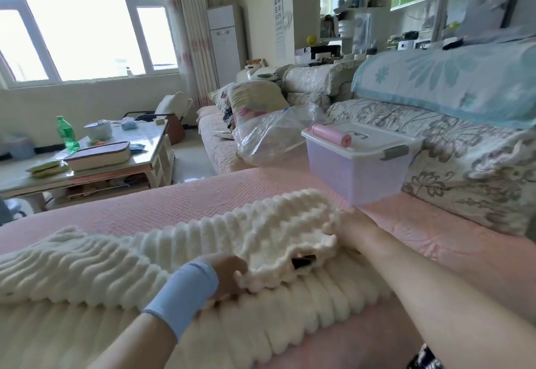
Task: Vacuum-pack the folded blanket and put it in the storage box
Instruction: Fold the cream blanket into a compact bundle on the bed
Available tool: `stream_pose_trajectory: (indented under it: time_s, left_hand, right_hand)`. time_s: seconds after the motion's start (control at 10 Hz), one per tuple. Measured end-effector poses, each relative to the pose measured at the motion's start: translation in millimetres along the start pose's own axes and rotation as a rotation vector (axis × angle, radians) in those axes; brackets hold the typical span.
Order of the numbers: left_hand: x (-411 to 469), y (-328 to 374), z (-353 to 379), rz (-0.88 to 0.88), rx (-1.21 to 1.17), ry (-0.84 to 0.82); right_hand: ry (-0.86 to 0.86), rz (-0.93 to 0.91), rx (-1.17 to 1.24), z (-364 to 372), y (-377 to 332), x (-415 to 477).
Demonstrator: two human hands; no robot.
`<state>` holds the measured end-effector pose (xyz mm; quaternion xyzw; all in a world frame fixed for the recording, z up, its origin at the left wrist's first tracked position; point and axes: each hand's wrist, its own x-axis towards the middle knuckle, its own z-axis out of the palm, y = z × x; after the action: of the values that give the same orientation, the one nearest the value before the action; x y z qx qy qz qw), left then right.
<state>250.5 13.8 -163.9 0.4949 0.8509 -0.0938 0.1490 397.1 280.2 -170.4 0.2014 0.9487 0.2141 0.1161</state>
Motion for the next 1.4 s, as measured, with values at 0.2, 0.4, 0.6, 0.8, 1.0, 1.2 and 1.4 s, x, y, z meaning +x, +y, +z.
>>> stream_pose_trajectory:
  time_s: [0.2,0.4,0.6,0.8,1.0,1.2,1.4]
  left_hand:
    - [-13.9,8.9,-23.6,-0.02,-0.003,0.082]
    - [-26.5,55.0,-11.5,-0.082,-0.228,-0.345]
    - [-24.2,8.3,-24.4,-0.108,-0.388,0.051]
    - [-37.7,-82.1,6.8,-0.451,0.042,-0.041]
    - [-72.9,-141.2,23.0,-0.494,-0.053,-0.107]
    - [-104.5,-181.6,13.9,-0.481,0.075,-0.005]
    - [-146.2,-244.3,21.8,-0.627,-0.082,0.218]
  right_hand:
    - [0.132,-0.003,0.192,13.0,24.6,-40.9]
    - [-0.399,0.075,0.333,-10.3,8.4,-61.8]
    - [-0.29,-0.077,1.187,-48.0,-40.4,-52.6]
    - [-0.449,-0.172,0.705,-64.0,-100.9,-25.0]
    - [-0.04,-0.138,0.513,-105.5,-158.2,5.5]
    - [0.064,-0.387,0.776,-155.8,-267.0,27.6]
    - [0.002,-0.516,0.989,-197.8,-372.8,48.4]
